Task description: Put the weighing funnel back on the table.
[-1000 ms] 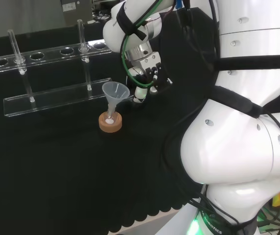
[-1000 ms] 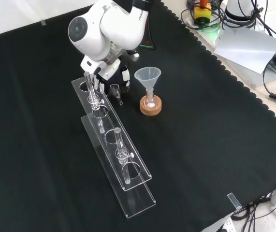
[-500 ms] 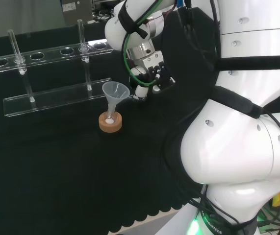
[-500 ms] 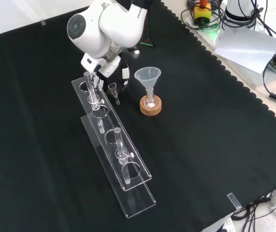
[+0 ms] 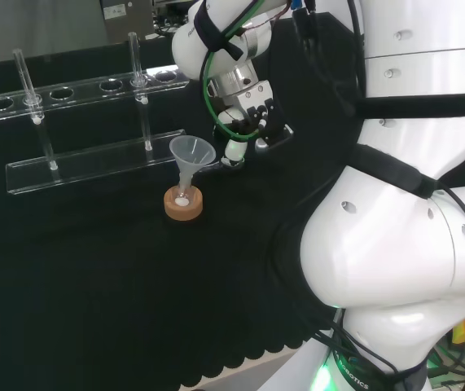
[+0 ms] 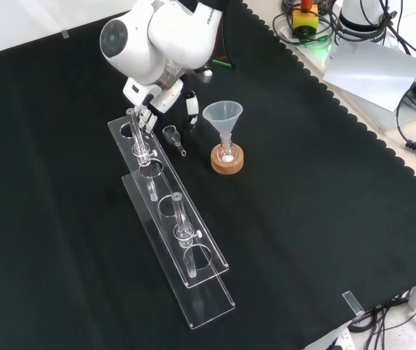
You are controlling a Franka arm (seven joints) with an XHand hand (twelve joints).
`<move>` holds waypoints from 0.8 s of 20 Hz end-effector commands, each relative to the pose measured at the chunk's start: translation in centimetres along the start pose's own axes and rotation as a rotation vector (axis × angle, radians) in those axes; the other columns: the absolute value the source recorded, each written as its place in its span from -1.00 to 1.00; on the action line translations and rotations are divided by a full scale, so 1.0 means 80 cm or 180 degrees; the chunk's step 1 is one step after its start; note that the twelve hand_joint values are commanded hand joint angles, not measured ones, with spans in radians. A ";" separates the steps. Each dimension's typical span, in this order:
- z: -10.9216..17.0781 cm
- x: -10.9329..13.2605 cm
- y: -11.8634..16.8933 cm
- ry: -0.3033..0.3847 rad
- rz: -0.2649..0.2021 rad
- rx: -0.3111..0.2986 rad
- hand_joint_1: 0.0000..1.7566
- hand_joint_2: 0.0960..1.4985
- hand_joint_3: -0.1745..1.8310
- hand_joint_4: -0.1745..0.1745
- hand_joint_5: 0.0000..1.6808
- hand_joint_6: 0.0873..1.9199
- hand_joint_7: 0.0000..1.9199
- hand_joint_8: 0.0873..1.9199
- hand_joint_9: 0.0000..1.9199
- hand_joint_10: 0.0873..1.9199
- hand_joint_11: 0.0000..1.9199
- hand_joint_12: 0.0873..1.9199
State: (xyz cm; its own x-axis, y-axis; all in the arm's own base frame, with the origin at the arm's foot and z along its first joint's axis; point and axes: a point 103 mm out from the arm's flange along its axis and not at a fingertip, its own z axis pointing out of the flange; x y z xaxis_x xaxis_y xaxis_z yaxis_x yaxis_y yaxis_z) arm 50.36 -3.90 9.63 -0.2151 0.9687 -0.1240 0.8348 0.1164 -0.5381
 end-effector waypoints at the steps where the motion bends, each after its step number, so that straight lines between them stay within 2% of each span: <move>1: -0.031 -0.014 -0.040 0.0058 0.0050 -0.0123 -0.19 -0.14 -0.28 -0.35 -0.67 -1.00 -0.90 -0.29 -0.53 -0.36 -0.66 0.40; 6: -0.057 -0.020 -0.079 0.0056 0.0130 -0.0296 -0.21 -0.13 -0.30 -0.32 -0.70 -1.00 -0.96 -0.32 -0.59 -0.35 -0.70 0.42; 16: -0.095 -0.021 -0.161 -0.0009 0.0267 -0.0520 -0.21 -0.13 -0.30 -0.32 -0.67 -1.00 -0.94 -0.31 -0.59 -0.34 -0.70 0.43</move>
